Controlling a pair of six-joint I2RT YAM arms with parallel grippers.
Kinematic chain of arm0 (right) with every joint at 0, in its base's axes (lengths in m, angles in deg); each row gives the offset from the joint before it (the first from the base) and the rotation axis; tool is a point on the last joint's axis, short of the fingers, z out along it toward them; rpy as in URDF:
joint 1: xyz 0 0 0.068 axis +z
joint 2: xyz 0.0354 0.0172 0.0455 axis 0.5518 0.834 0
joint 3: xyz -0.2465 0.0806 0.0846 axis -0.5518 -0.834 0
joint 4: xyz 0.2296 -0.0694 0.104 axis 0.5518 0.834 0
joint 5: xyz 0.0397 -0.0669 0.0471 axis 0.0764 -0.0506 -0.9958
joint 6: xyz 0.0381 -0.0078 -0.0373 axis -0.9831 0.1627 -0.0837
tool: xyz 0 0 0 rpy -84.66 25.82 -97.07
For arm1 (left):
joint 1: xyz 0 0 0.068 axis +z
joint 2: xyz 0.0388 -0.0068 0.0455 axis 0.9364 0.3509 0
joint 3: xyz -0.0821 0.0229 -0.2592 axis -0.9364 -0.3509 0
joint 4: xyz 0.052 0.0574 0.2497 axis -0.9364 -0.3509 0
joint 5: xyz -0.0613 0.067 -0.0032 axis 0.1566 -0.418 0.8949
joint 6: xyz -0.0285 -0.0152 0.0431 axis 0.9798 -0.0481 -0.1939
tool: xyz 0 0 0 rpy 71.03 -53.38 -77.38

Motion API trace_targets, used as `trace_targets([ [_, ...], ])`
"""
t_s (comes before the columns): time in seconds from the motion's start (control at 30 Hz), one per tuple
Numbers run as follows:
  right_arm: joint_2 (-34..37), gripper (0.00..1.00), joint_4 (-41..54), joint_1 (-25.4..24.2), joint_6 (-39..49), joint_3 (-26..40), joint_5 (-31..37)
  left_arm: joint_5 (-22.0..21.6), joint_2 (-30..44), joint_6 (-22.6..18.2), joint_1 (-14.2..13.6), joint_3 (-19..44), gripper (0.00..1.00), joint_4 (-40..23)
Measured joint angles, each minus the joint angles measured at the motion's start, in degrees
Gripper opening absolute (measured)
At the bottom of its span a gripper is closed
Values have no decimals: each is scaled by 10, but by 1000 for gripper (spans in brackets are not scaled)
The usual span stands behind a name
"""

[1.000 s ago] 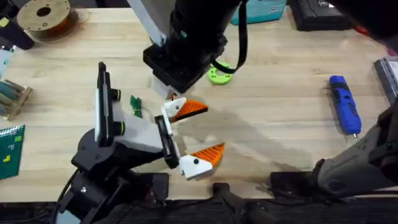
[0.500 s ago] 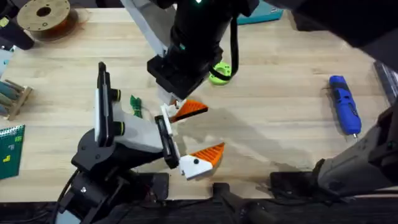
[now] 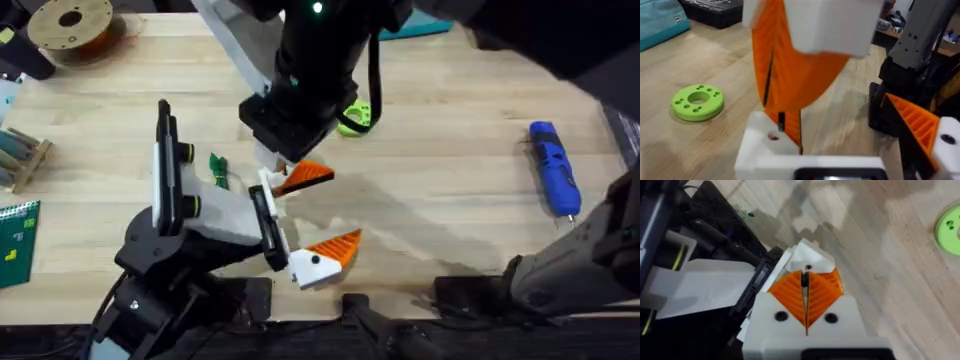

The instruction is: Pick up the gripper from the table and insert it into the empty holder that is missing its gripper. Then pick up a screw, insert it into the mounting hole, and use the screwdriver to tighten it. Finally, clean up the table by picking up the vegetable and placing it into the bucket.

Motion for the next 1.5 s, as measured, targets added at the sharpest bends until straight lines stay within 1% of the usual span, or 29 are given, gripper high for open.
trace_targets([
  [0.47, 0, 6, -11, 0, 0, -8, 0, 0, 0, 0, 0, 0, 987, 0],
  [1.5, 14, 6, -3, 0, 2, -8, 0, 0, 0, 1, 0, 0, 987, 0],
])
